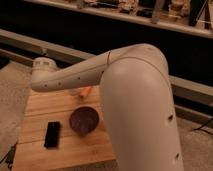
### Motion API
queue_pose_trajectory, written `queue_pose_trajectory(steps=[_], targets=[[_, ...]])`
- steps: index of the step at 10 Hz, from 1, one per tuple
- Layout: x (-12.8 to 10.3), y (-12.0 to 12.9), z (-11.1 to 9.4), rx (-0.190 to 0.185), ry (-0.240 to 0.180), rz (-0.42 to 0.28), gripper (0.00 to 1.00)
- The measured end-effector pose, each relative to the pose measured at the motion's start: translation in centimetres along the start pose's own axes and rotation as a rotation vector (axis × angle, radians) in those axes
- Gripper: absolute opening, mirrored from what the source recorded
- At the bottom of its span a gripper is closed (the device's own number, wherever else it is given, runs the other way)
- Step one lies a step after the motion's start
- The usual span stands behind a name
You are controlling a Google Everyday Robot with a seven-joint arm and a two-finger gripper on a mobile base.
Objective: Place the white sponge in the ceramic cup
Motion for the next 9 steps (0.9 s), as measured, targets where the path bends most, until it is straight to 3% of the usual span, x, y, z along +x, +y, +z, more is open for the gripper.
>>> queue_pose_trajectory(steps=[9], targets=[[-0.3,-0.9,-1.5,-0.012,-0.024,0.022,0.04]])
